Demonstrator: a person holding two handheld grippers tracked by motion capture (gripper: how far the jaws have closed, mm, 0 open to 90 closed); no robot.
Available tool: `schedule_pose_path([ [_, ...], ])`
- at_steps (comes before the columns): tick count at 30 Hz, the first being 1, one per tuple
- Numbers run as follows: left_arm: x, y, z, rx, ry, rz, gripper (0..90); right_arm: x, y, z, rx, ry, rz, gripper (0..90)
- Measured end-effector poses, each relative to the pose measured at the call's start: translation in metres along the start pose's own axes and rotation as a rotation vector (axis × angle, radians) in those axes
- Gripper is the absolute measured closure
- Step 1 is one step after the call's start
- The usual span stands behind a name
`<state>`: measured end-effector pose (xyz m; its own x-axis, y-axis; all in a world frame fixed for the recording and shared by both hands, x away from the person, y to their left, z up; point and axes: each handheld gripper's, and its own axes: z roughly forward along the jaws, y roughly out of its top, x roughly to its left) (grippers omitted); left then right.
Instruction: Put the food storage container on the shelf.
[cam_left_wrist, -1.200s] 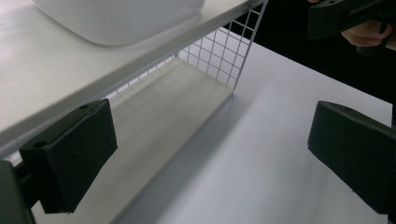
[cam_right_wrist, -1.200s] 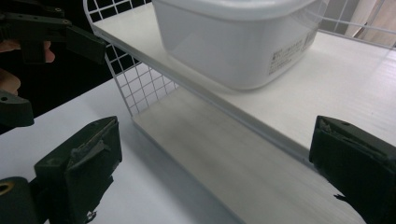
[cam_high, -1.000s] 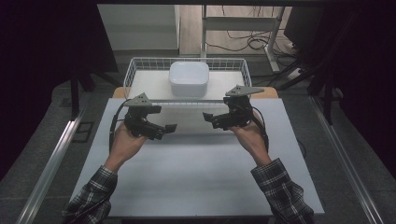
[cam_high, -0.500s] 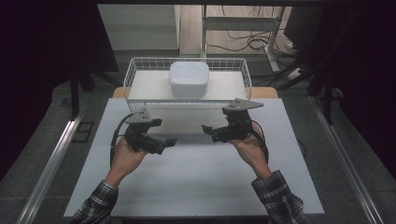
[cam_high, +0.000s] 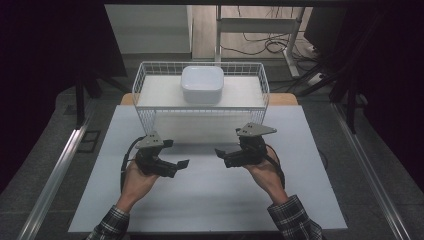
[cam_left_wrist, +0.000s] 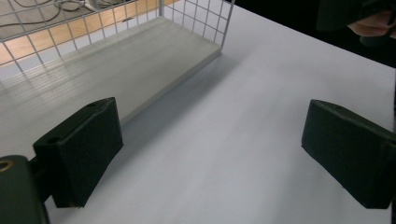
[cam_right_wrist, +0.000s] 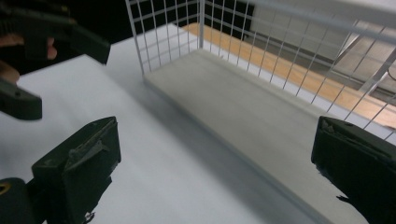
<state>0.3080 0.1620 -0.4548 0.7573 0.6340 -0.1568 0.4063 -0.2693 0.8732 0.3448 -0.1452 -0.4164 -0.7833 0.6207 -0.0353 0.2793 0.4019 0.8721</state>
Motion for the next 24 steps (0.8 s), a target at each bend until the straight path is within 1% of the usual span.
schedule_pose_path([
  [1,0.0,-0.002,0.0,0.0,-0.004,-0.003,4.9,0.0,-0.003,0.0,0.0,-0.003,-0.001,1.5],
  [4,-0.002,-0.007,0.001,0.002,-0.002,-0.003,4.9,-0.001,-0.01,0.001,0.008,0.011,0.022,1.4],
  [6,-0.004,-0.01,0.001,0.007,0.001,-0.004,4.9,-0.001,-0.015,0.0,0.013,0.013,0.025,1.4],
  [13,-0.01,-0.022,-0.002,0.026,0.024,0.013,5.0,0.005,-0.027,-0.006,0.02,0.014,0.015,1.5],
  [17,-0.012,-0.029,-0.004,0.028,0.027,0.006,5.1,0.009,-0.034,-0.008,0.021,0.009,0.006,1.5],
  [21,-0.015,-0.036,-0.005,0.028,0.031,-0.002,5.1,0.012,-0.04,-0.009,0.025,0.01,0.007,1.5],
  [24,-0.018,-0.041,-0.007,0.033,0.037,0.001,5.1,0.014,-0.045,-0.011,0.031,0.009,0.004,1.4],
])
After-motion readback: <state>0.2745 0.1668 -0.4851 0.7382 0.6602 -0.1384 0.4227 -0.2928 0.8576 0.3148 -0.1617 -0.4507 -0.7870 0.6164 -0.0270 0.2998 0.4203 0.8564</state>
